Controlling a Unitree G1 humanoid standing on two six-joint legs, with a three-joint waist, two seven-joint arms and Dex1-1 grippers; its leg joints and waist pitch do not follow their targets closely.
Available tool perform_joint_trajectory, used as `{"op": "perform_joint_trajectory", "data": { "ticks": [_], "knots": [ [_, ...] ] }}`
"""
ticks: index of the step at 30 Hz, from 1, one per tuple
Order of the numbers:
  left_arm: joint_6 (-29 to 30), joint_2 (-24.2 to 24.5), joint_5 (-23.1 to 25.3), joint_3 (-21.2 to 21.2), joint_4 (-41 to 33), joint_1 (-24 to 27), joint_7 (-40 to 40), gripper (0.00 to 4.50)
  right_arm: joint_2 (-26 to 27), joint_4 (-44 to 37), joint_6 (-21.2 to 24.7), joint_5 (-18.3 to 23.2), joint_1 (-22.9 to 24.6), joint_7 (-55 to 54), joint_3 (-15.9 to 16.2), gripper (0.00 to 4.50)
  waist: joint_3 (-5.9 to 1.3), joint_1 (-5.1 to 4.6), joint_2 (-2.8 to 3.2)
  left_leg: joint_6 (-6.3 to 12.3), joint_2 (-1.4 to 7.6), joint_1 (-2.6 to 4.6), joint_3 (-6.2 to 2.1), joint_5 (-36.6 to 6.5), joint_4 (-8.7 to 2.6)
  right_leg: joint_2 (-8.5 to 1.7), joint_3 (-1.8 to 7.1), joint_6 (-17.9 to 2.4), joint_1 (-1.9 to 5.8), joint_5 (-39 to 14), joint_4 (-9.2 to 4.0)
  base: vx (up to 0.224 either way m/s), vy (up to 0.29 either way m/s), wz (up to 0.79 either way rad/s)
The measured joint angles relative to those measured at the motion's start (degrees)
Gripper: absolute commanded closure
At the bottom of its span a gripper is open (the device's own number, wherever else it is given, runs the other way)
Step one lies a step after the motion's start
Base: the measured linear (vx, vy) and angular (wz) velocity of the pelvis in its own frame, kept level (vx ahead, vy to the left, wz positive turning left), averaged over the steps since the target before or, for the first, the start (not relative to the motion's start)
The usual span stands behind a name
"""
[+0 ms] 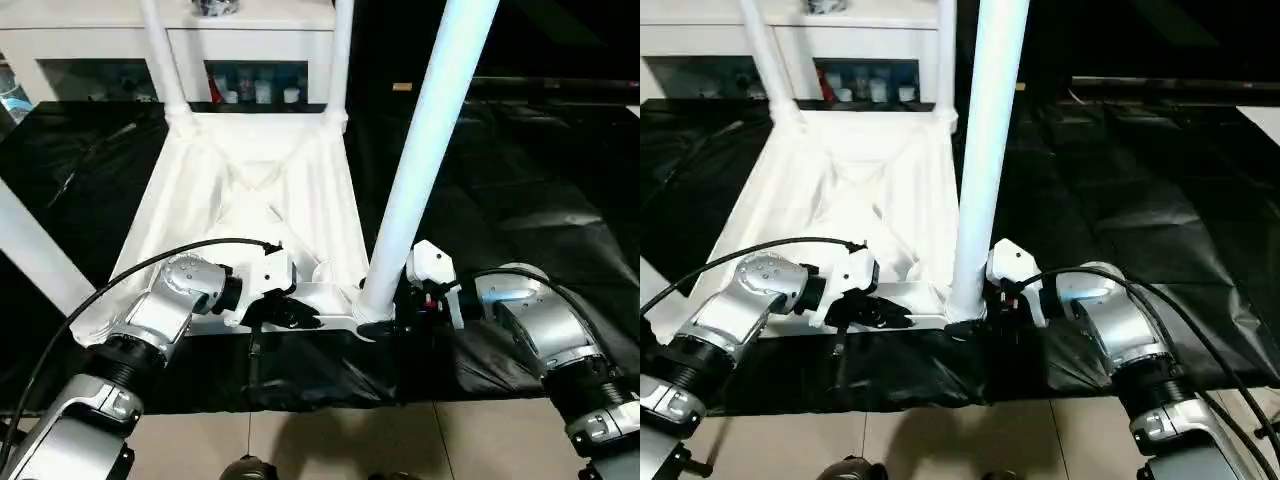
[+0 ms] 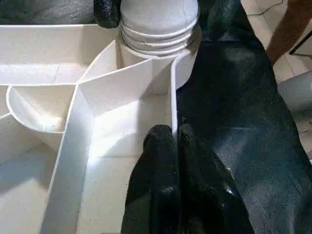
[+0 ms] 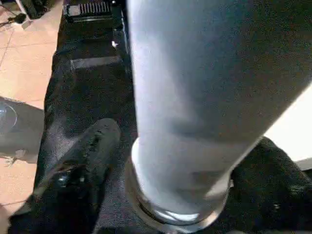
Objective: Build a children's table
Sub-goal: Rotate leg to tighten
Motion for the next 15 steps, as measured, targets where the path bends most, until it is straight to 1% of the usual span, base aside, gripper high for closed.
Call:
{"op": "perform_joint_trajectory", "data": {
  "ticks": [1,3,5,8,9,15],
  "knots": [
    [-0.11,0.00,0.06,0.00,0.00,0.00,-0.09,4.50,0.00,0.04,-0.14,-0.20,-0.06,0.11,0.01,1.22,0.00,0.00,0.00,0.00,0.00,0.00,0.00,0.00,0.00,-0.01,0.00,-0.07,0.00,0.04,0.00,0.000,0.000,0.00],
    [-0.23,0.00,0.11,0.00,0.00,0.00,-0.35,4.50,0.00,0.63,-0.96,-0.64,-0.38,0.22,0.14,1.26,0.00,0.01,0.00,0.00,0.00,0.00,0.01,0.00,0.00,-0.01,0.00,-0.09,0.01,0.05,0.00,0.000,0.000,0.00],
    [-0.34,0.00,0.12,0.00,0.01,0.00,-0.34,4.50,-0.03,1.31,-1.37,-0.72,-0.91,0.37,0.44,1.54,-0.01,0.00,-0.01,0.00,0.00,0.00,0.01,0.00,0.00,-0.01,-0.01,-0.11,0.00,0.06,0.00,0.000,0.000,0.00],
    [-0.71,-0.02,0.14,0.00,0.29,-0.01,-0.22,4.50,0.03,1.63,-2.11,-1.03,-0.97,0.22,0.46,1.66,-0.01,0.01,-0.02,0.00,0.00,0.00,0.01,0.00,0.00,-0.01,-0.01,-0.10,0.01,0.06,0.00,0.000,0.000,0.00],
    [-0.97,-0.06,0.18,0.00,0.43,-0.01,-0.05,4.50,0.05,1.68,-2.34,-1.17,-0.96,0.16,0.46,1.80,-0.01,0.00,-0.01,0.00,0.00,0.00,0.01,0.00,0.00,-0.01,-0.01,-0.07,0.01,0.05,0.00,0.000,0.000,0.00],
    [-1.50,-0.27,1.12,0.01,0.88,-0.02,1.02,4.50,0.60,1.88,-3.92,-1.44,0.56,-1.69,-0.12,1.89,-0.04,0.00,-0.06,0.00,0.01,0.17,0.01,0.00,-0.01,-0.01,-0.01,0.16,0.20,-0.10,0.01,0.000,0.000,0.00]
  ]
}}
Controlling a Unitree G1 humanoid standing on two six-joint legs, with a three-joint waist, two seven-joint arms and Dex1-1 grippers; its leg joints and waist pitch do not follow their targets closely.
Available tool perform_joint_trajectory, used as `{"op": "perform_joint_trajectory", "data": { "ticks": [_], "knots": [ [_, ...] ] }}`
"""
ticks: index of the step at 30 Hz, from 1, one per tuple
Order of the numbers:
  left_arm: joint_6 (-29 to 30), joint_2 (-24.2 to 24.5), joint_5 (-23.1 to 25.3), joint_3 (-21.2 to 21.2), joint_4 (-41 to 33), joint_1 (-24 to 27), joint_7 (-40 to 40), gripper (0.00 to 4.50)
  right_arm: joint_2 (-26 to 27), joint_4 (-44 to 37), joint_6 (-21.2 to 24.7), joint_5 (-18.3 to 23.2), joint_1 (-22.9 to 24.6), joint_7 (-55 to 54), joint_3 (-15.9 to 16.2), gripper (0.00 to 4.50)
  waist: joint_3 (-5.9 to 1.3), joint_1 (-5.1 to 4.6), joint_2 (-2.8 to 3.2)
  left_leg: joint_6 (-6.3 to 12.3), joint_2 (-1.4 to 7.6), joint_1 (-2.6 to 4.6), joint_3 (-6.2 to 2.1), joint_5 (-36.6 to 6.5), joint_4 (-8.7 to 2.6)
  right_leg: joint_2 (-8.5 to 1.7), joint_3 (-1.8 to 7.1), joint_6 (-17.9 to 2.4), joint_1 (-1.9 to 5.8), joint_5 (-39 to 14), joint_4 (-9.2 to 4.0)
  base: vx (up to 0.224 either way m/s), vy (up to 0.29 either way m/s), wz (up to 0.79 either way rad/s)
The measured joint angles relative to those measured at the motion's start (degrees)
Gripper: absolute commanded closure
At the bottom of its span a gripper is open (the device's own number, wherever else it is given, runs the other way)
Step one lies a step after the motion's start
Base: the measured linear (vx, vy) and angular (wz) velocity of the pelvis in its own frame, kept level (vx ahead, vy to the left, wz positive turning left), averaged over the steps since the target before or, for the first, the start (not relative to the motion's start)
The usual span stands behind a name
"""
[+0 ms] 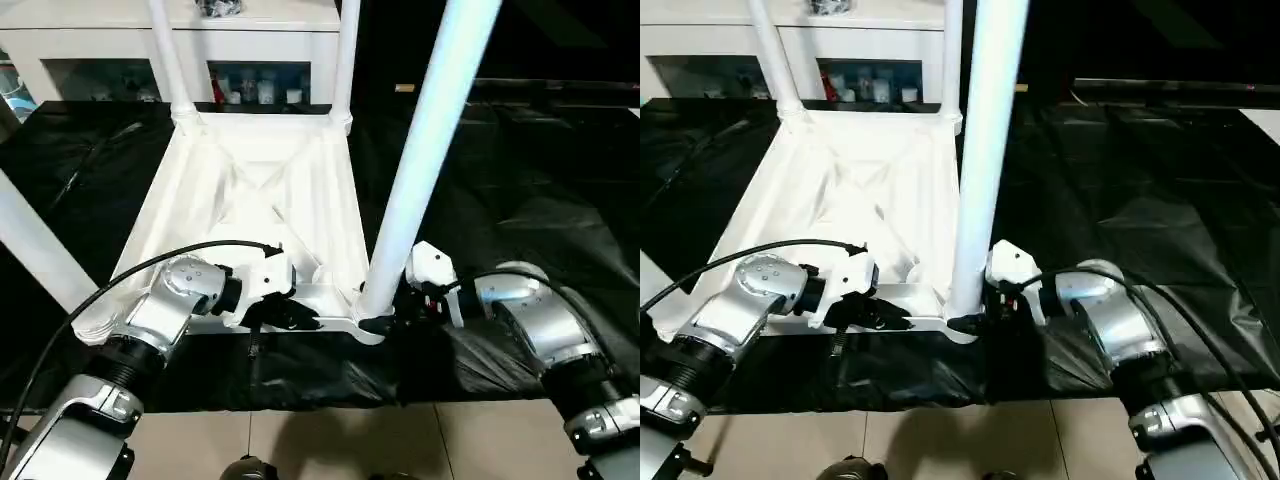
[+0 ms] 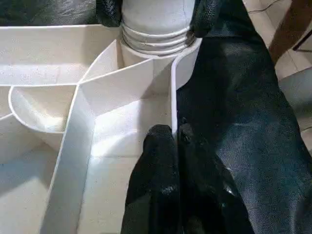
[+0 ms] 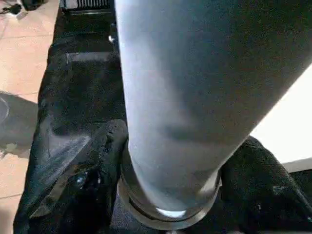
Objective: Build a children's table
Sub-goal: Rotate leg to tighten
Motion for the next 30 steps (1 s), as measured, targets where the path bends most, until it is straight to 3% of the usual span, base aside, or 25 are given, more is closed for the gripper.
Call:
{"op": "perform_joint_trajectory", "data": {
  "ticks": [6,11,15,18,19,21,23,24,26,28,30],
  "knots": [
    [1.40,-2.14,2.73,0.04,0.97,-1.13,6.55,4.50,3.60,-0.12,0.11,-1.02,2.81,-10.74,-3.12,1.91,-0.04,-0.43,-0.08,0.00,0.00,0.10,-0.01,0.00,0.01,0.00,0.01,0.09,0.09,-0.06,-0.07,0.000,0.000,0.00],
    [5.62,-8.12,5.36,1.44,3.52,-2.41,16.31,4.50,10.63,0.42,4.45,-3.16,3.67,-27.88,-8.15,1.93,-0.05,-2.20,-0.07,0.00,-0.03,0.13,-0.13,0.00,0.03,-0.01,-0.14,0.15,0.19,-0.10,-0.63,0.000,0.000,0.00],
    [8.55,-11.43,6.39,1.94,5.16,-3.51,21.74,4.50,16.86,2.24,6.43,-4.70,2.84,-40.82,-10.96,1.93,-0.14,-3.65,0.25,0.00,-0.14,0.12,-0.73,0.00,0.01,-0.09,-0.87,0.16,0.42,-0.10,-1.57,0.000,0.000,0.00],
    [9.31,-12.01,6.84,2.67,5.86,-3.84,23.67,4.50,21.24,4.79,6.32,-4.83,1.49,-47.26,-12.90,1.93,-0.01,-4.38,0.66,0.00,-0.07,0.10,-1.50,-0.01,-0.04,-0.21,-2.07,0.17,0.80,-0.11,-2.60,0.000,0.000,0.00],
    [9.31,-12.03,6.85,2.79,5.99,-3.84,23.87,4.50,21.76,5.07,6.15,-4.82,1.38,-48.13,-13.05,1.24,0.17,-4.72,1.00,-0.01,-0.05,0.11,-1.95,-0.01,-0.05,-0.21,-2.66,0.16,1.19,-0.11,-3.13,0.000,0.000,0.00],
    [9.19,-12.02,6.87,3.32,5.99,-3.85,23.77,4.50,22.52,5.04,5.72,-3.48,1.10,-47.97,-13.74,1.24,0.43,-5.03,1.37,-0.01,0.01,0.06,-1.98,-0.02,-0.28,-0.23,-2.91,-0.11,1.32,-0.33,-3.08,0.000,0.000,0.00],
    [8.95,-11.95,6.87,3.47,5.99,-3.87,23.61,4.50,22.62,4.76,5.83,-2.49,1.12,-47.31,-14.05,1.03,0.55,-5.01,1.17,-0.01,-0.04,0.31,-1.42,-0.02,-0.42,-0.29,-2.31,-0.28,0.91,-0.44,-2.44,0.000,0.000,0.00],
    [8.45,-11.56,6.86,3.54,5.98,-3.86,23.10,4.50,22.17,4.31,5.96,-2.38,1.21,-45.99,-14.05,0.78,0.69,-4.90,0.84,-0.02,-0.23,0.50,-1.14,-0.03,-0.55,-0.46,-2.02,-0.25,0.28,-0.44,-2.19,0.000,0.000,0.00],
    [7.49,-11.12,6.84,3.50,5.90,-3.86,21.88,4.50,20.62,3.16,6.27,-2.30,1.65,-42.54,-13.63,0.73,0.89,-4.19,0.75,0.04,-0.25,0.53,-1.36,-0.19,-0.44,-1.29,-3.25,-0.23,0.46,-0.44,-2.18,0.026,0.007,-0.10],
    [6.41,-10.22,6.62,3.10,5.42,-3.72,19.58,4.50,17.90,1.50,6.37,-2.16,2.10,-37.57,-12.22,0.67,1.00,-3.51,0.94,0.01,-0.07,0.30,-2.37,-0.17,-0.14,-1.30,-4.67,-0.21,1.05,-0.43,-2.84,0.068,0.020,-0.20],
    [5.63,-9.10,6.06,2.69,4.80,-3.46,17.40,4.50,16.15,0.61,5.70,-2.06,2.02,-33.69,-10.99,0.67,0.94,-3.53,1.02,0.00,0.26,0.23,-2.39,-0.17,-0.21,-1.04,-4.83,-0.22,1.27,-0.43,-3.33,0.000,0.000,0.00]
  ]
}}
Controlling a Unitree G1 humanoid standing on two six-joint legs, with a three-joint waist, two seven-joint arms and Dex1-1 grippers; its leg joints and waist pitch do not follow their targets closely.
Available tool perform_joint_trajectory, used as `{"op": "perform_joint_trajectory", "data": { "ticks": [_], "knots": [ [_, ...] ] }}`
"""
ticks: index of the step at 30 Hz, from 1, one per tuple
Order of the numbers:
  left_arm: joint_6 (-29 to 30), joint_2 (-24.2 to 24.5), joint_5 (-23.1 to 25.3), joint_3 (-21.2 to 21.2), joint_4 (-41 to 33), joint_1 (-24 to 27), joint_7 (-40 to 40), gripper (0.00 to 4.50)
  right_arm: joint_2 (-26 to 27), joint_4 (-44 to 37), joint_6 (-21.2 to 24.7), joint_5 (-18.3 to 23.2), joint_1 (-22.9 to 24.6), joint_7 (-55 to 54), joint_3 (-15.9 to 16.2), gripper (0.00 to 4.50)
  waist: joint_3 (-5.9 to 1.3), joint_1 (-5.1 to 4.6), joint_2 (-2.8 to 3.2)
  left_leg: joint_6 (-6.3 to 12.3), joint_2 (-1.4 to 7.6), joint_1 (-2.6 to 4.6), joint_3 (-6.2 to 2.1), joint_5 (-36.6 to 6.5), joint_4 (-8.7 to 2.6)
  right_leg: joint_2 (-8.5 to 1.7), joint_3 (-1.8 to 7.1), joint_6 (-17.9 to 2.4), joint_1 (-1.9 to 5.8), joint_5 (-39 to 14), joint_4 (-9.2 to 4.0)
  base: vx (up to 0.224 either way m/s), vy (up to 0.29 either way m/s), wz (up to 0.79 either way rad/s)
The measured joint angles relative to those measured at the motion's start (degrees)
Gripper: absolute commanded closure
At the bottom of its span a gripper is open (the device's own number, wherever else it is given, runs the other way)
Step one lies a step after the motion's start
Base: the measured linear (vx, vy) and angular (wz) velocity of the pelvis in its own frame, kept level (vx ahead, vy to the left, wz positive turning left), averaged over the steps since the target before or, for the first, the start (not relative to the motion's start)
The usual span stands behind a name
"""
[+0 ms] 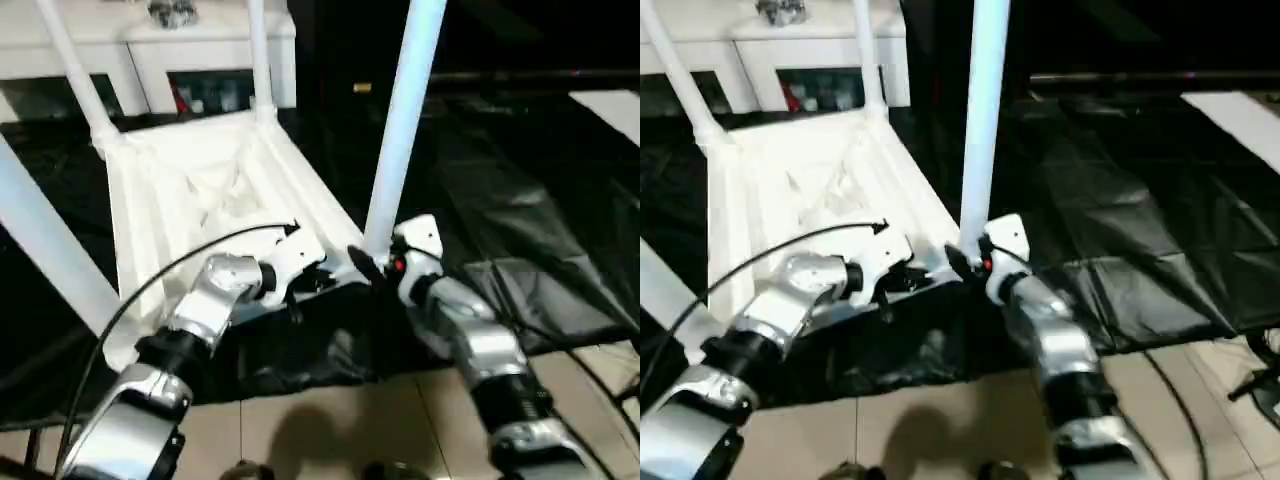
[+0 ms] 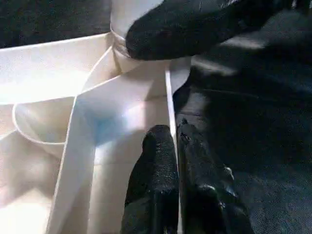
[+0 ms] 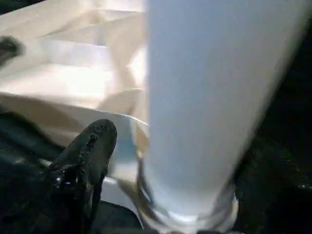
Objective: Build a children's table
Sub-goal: Rotate leg to tighten
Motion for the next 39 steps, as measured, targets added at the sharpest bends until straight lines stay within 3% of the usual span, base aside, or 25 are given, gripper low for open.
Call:
{"op": "perform_joint_trajectory", "data": {
  "ticks": [4,9,11,12,16,22,25,29,34,39],
  "knots": [
    [-0.83,2.28,-2.04,-0.22,-2.76,1.59,-6.02,4.50,-5.09,-0.19,-0.95,1.24,-0.03,9.96,2.22,0.67,-0.02,0.42,-0.11,0.01,-0.45,0.12,1.04,0.00,-0.02,-0.09,1.93,-0.34,-0.44,0.24,1.02,0.000,0.000,0.00],
    [-1.21,4.25,-4.06,-0.57,-4.16,1.87,-12.33,4.50,-10.34,0.15,-0.57,2.71,-0.26,22.37,4.26,0.67,-0.05,1.48,-0.41,0.05,-0.48,-0.01,2.28,0.02,0.29,-0.13,3.45,-0.93,-1.14,1.29,2.40,0.000,0.000,0.00],
    [-1.63,4.90,-4.55,-0.64,-4.38,1.95,-14.22,4.50,-11.50,0.12,0.00,3.11,-0.50,25.97,4.87,0.67,-0.06,2.05,-0.43,0.05,-0.27,-0.07,2.43,0.02,0.22,-0.09,3.41,-0.86,-1.17,1.33,2.48,0.056,-0.026,0.08],
    [-1.86,5.39,-4.97,-0.58,-4.43,1.94,-15.24,4.50,-11.91,0.12,0.11,3.31,-1.03,27.76,5.33,0.92,-0.07,2.38,-0.42,0.06,-0.13,-0.16,2.57,0.03,0.22,-0.08,3.38,-0.69,-1.34,1.22,2.66,0.059,-0.029,0.07],
    [-2.72,6.37,-5.63,-0.68,-4.44,1.93,-18.12,4.50,-13.78,0.30,-0.06,3.45,-2.21,32.26,6.96,1.17,-0.11,3.48,-0.48,0.05,0.00,-0.26,2.68,0.02,0.25,-0.07,3.37,-0.50,-1.63,0.70,3.29,0.000,0.000,0.00],
    [-3.18,7.24,-5.79,-0.89,-4.35,1.90,-19.86,4.50,-13.74,1.39,-0.52,3.38,-2.98,34.69,7.62,1.76,-0.11,3.72,-0.48,0.03,0.17,-0.27,2.88,0.03,0.32,-0.05,3.33,-0.46,-1.64,0.66,3.35,0.000,0.000,0.00],
    [-3.17,7.13,-5.79,-0.87,-3.81,1.59,-19.99,4.50,-13.50,1.40,-0.44,3.39,-2.96,34.80,7.59,1.80,-0.12,3.68,-0.51,0.03,0.17,-0.27,2.99,0.03,0.36,-0.08,3.39,-0.47,-1.61,0.66,3.35,0.000,0.000,0.00],
    [-2.58,6.02,-5.18,-0.85,-3.09,1.18,-17.27,4.50,-12.53,1.48,0.13,3.43,-2.21,31.64,6.15,1.85,-0.14,3.63,-0.56,0.03,0.18,-0.26,3.01,0.03,0.35,-0.09,3.40,-0.47,-1.57,0.67,3.36,0.000,0.000,0.00],
    [1.18,0.71,-1.76,0.36,0.65,-2.25,-4.48,4.50,-5.16,3.70,1.06,1.83,-1.83,10.18,-0.38,1.86,-0.06,2.52,-0.80,-0.18,0.18,-0.21,2.98,0.16,0.34,-0.09,3.39,-0.30,-1.62,0.73,3.37,0.000,0.000,0.00],
    [4.85,-3.34,-0.33,0.79,0.23,-2.66,2.76,4.50,0.45,1.45,2.92,0.28,-0.31,-3.98,-4.14,1.87,-0.14,1.85,-0.87,-0.19,0.19,-0.19,2.94,0.17,0.24,-0.07,3.36,-0.29,-1.61,0.74,3.32,0.000,0.000,0.00]
  ]
}}
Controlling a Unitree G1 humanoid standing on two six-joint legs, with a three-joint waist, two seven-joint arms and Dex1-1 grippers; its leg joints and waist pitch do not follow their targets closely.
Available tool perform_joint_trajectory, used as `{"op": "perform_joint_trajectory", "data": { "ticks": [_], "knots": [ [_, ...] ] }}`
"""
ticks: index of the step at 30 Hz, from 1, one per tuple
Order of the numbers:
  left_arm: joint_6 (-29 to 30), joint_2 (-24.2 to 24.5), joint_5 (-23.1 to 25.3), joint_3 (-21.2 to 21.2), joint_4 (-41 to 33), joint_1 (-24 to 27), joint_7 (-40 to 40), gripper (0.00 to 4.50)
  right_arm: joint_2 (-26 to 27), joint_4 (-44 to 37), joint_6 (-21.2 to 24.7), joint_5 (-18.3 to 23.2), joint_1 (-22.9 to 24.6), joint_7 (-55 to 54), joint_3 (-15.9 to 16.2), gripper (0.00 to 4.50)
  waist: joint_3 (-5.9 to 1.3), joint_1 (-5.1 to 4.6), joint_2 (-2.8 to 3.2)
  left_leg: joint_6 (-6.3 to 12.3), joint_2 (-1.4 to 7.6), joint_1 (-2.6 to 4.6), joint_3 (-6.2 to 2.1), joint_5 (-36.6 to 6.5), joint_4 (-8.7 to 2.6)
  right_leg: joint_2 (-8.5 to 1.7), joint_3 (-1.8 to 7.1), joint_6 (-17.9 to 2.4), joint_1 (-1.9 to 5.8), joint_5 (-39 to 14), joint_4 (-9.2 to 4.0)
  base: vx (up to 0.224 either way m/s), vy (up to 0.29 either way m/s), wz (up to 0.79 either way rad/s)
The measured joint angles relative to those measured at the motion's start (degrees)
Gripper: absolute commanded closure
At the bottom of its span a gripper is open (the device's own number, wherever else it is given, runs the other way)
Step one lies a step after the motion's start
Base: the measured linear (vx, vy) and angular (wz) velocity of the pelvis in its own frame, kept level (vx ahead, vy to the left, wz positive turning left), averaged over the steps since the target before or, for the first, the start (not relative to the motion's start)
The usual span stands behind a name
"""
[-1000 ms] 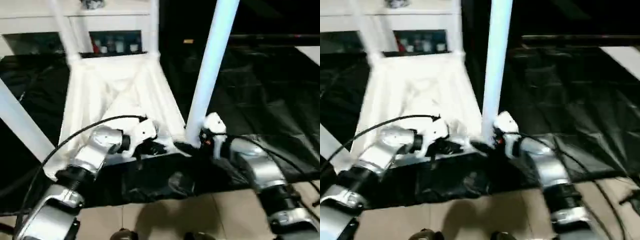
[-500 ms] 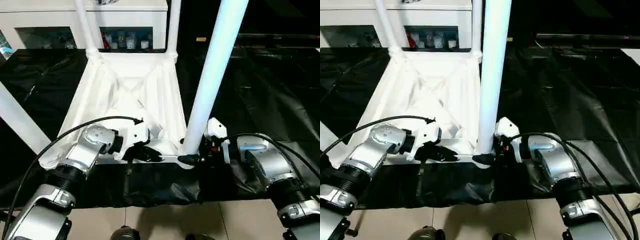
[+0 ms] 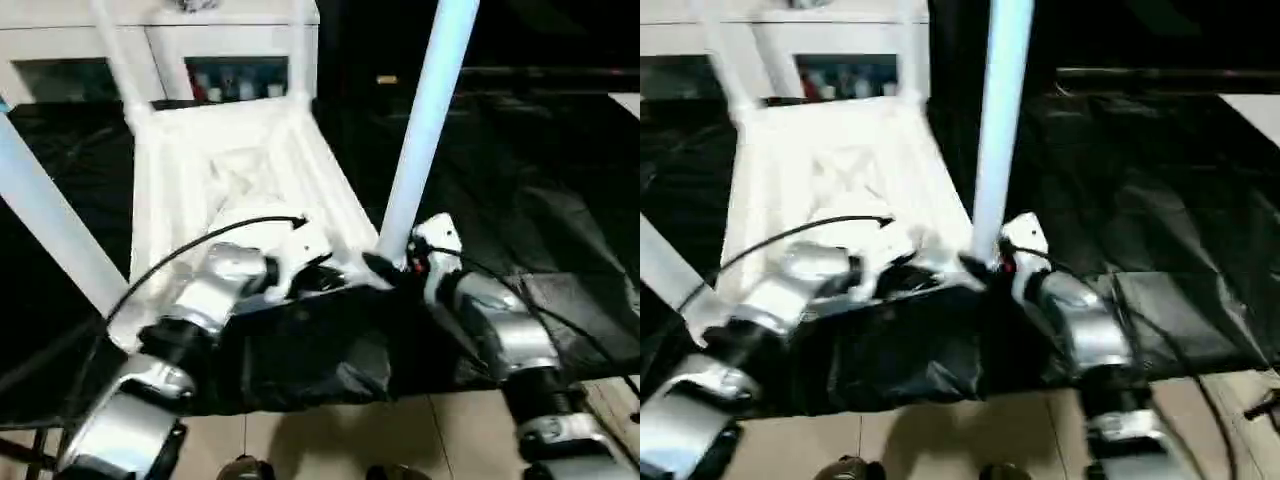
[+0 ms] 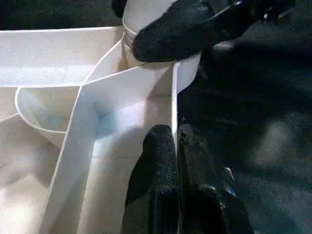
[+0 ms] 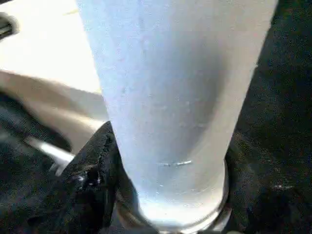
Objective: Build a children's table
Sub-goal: Rotate leg to tighten
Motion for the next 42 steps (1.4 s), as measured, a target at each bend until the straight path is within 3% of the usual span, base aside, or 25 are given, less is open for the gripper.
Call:
{"op": "perform_joint_trajectory", "data": {
  "ticks": [4,5,8,9,12,20,25,28,33,42],
  "knots": [
    [0.69,-1.18,1.09,0.12,-0.20,0.00,2.25,4.50,2.71,-1.15,0.57,-0.88,0.61,-6.44,-0.80,1.87,-0.07,0.02,0.04,0.00,0.00,0.00,0.00,0.00,0.01,0.00,0.00,-0.03,0.03,0.02,-0.01,0.000,0.000,0.00],
    [0.73,-1.20,1.10,0.13,-0.20,0.01,2.27,4.50,3.00,-1.24,0.56,-0.95,0.65,-6.92,-0.81,1.31,-0.07,-0.03,0.04,0.00,-0.01,0.00,0.00,0.00,0.01,0.00,0.01,-0.02,0.03,0.01,-0.02,0.000,0.000,0.00],
    [0.91,-1.27,1.14,0.11,-0.25,0.03,2.49,4.50,3.63,-1.47,0.49,-1.20,0.78,-7.47,-0.81,1.10,-0.07,-0.11,0.04,0.00,-0.01,-0.01,0.00,0.00,0.01,0.00,0.01,0.00,0.02,0.00,-0.03,0.000,0.000,0.00],
    [0.90,-1.26,1.14,0.09,-0.46,0.16,2.52,4.50,3.60,-1.61,0.62,-1.20,0.79,-7.38,-0.82,0.79,-0.07,-0.12,0.04,0.00,-0.01,-0.02,0.00,0.00,0.01,0.00,0.01,0.01,0.02,0.00,-0.04,0.000,0.000,0.00],
    [0.15,-0.58,1.11,0.09,-1.24,0.58,1.61,4.50,2.09,-2.13,0.76,-1.17,0.79,-3.95,-0.07,0.66,-0.07,-0.14,0.04,0.00,-0.01,-0.05,0.00,0.00,0.01,0.00,0.01,-0.01,0.02,0.01,-0.05,0.000,0.000,0.00],
    [-4.44,4.95,-1.36,-0.53,-2.90,2.32,-9.09,4.50,-7.89,-2.57,-0.34,0.80,0.49,17.38,5.16,0.66,-0.06,0.09,0.04,0.03,0.04,-0.07,0.00,-0.02,-0.06,0.02,-0.04,0.08,-0.02,-0.06,0.00,0.000,0.000,0.00],
    [-6.72,7.63,-2.86,-1.48,-2.92,2.72,-16.81,4.50,-12.05,-2.82,-0.85,2.71,0.17,30.22,7.99,0.66,-0.06,1.61,0.04,0.04,0.04,-0.08,0.02,-0.01,0.07,0.01,-0.02,0.04,0.02,-0.03,0.03,0.000,0.000,0.00],
    [-7.72,8.52,-2.95,-1.88,-2.92,2.72,-19.19,4.50,-12.98,-2.84,-0.87,3.22,-0.26,34.11,9.08,0.66,-0.06,1.86,0.03,0.03,0.04,-0.08,0.05,-0.01,0.09,0.00,0.00,0.01,0.10,-0.01,0.04,0.000,0.000,0.00],
    [-8.81,9.19,-3.21,-2.37,-2.88,2.72,-21.29,4.50,-14.26,-2.52,-1.09,3.34,-1.22,38.06,10.57,1.16,-0.07,2.05,0.03,0.03,0.05,-0.08,0.05,-0.01,0.10,-0.01,-0.01,0.01,0.13,-0.01,0.06,0.000,0.000,0.00],
    [-9.31,9.22,-3.25,-2.45,-2.70,2.72,-22.06,4.50,-13.80,-2.47,-1.27,3.47,-0.98,38.42,10.27,1.84,-0.07,2.37,0.03,0.03,0.06,-0.07,0.05,0.00,0.10,-0.01,-0.01,0.01,0.13,-0.01,0.06,0.000,0.000,0.00]
  ]
}}
